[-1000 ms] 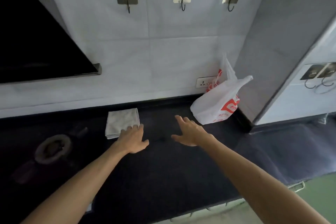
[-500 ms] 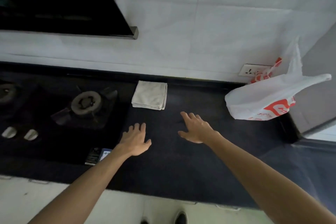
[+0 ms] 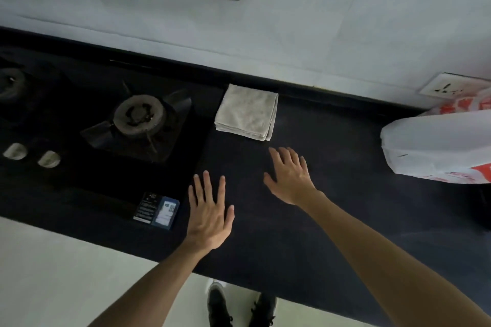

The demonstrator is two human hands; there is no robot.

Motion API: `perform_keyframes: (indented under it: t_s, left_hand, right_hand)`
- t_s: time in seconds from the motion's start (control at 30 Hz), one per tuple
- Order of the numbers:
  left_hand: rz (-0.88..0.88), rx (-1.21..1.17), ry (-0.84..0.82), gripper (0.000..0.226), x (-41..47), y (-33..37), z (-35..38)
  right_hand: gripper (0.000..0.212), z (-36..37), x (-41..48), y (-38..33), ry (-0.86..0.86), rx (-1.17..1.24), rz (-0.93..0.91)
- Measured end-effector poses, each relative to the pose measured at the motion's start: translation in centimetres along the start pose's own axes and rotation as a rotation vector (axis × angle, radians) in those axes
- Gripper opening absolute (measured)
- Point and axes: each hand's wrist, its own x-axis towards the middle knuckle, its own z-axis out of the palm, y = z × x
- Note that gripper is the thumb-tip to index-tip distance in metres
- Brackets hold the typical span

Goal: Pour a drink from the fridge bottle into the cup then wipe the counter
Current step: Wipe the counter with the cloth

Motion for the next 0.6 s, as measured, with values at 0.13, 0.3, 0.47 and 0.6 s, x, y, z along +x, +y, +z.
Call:
perform_keyframes:
  t_s: [0.13,0.3,0.47,0.6]
  left_hand:
    - [-0.001,0.003,0.028,0.082,0.3,-0.2,0.6]
    - [0.06,-0.009,0.043,0.078,0.5,-0.3,0.7]
    - [0.065,-0.016,0.047,0.075,0.6,-0.5,0.7]
    - [0.068,-0.024,0.05,0.076,0.5,-0.5,0.9]
  right_hand:
    - [0.067,-0.3,3.6,-1.0,0.052,0.05,-0.022]
    - [0.065,-0.3,8.2,-2.2,0.085,0.05,-0.085]
    - [0.065,-0.7,13.8,-3.3,0.086,0.008,-0.096]
    - [0.063,-1.1,18.3,-4.4,0.073,-0.047,-0.093]
